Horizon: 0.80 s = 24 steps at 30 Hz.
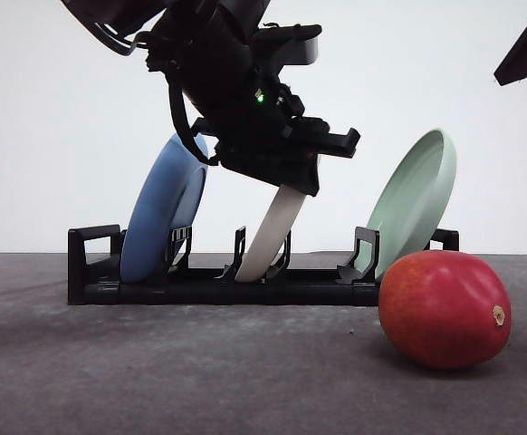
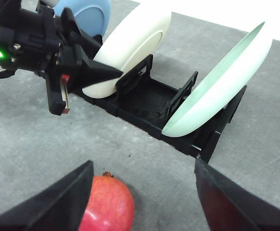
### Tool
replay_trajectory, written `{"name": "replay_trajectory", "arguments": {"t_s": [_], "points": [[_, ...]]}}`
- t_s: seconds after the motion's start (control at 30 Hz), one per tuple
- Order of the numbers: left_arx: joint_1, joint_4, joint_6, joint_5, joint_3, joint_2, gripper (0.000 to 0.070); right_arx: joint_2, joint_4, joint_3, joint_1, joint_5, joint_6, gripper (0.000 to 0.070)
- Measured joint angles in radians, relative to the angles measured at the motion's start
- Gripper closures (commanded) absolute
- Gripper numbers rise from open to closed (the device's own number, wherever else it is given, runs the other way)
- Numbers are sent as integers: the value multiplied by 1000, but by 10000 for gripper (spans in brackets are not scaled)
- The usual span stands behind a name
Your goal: Place pomegranate in white plate
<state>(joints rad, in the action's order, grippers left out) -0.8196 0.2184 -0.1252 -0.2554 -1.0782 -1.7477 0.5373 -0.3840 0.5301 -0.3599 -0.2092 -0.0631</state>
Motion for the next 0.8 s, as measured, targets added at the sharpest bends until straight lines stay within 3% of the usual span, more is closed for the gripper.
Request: {"name": "replay_trajectory", "arguments": {"t_s": [0.1,0.8], "points": [[-2,-1,23,1,0,0,688,0,0,0,0,0,0,274],[-3,-10,218,9,0,87,689,0,0,0,0,0,0,274]]}}
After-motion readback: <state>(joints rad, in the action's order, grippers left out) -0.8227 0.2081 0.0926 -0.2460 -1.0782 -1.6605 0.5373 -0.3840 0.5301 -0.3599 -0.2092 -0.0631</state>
